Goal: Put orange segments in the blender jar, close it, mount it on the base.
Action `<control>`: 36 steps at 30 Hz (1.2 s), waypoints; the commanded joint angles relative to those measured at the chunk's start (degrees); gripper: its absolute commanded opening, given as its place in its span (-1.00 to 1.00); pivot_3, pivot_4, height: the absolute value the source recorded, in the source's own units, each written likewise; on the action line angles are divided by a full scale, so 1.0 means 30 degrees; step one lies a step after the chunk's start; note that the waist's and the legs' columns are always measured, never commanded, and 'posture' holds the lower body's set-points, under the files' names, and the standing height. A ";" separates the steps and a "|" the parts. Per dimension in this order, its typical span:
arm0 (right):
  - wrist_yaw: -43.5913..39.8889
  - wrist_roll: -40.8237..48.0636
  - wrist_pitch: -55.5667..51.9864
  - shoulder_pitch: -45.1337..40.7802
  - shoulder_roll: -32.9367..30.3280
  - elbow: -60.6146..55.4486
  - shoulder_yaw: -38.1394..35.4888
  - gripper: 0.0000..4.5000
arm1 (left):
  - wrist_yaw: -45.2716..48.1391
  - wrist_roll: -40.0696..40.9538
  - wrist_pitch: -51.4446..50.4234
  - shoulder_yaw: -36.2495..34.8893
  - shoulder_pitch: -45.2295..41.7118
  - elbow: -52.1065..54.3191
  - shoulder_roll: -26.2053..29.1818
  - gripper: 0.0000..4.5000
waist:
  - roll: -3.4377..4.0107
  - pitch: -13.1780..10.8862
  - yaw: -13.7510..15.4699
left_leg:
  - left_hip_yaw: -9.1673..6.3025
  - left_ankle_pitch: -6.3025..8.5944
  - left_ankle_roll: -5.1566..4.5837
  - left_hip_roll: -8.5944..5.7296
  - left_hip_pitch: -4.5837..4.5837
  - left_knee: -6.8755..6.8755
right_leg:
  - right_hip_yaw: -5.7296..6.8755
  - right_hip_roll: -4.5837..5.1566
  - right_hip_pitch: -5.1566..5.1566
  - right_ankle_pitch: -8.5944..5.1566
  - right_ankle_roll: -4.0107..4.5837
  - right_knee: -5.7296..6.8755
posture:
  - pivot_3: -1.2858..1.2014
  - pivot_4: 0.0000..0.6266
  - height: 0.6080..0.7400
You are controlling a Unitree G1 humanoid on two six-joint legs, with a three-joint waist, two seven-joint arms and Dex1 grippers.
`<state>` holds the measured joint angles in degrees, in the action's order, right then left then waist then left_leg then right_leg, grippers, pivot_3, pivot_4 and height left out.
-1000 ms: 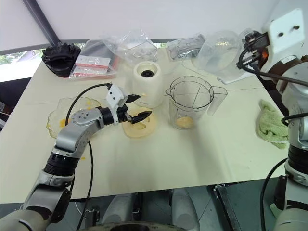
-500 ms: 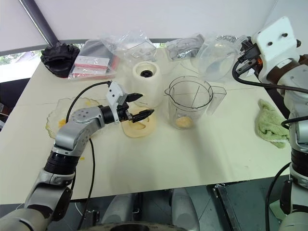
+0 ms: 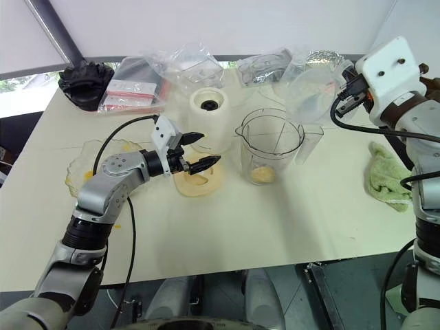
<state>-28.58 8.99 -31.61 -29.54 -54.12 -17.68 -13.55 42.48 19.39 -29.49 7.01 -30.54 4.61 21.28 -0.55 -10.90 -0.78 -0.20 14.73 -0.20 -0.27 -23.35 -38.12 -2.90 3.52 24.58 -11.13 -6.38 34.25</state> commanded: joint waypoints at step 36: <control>0.8888 0.4264 -0.4469 -0.0541 0.9191 0.4316 -1.0541 -0.99 | -0.0974 0.0289 -0.0409 -0.0593 0.0298 0.1594 0.0105 1.00 | 0.0022 0.0012 -0.0083 | -0.0005 0.0000 0.0000 -0.0001 0.0000 0.0004 | -0.0001 -0.0013 0.0000 0.0033 -0.0055 0.0014 | 0.03 -0.52 1.00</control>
<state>-1.18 21.91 -49.35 -31.10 -26.27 -3.94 -45.64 39.79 19.46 -30.87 6.66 -29.47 6.75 21.32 -0.49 -10.87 -1.03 -0.22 14.73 -0.20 -0.27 -23.35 -38.11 -2.90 3.48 24.58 -11.03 -6.55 34.29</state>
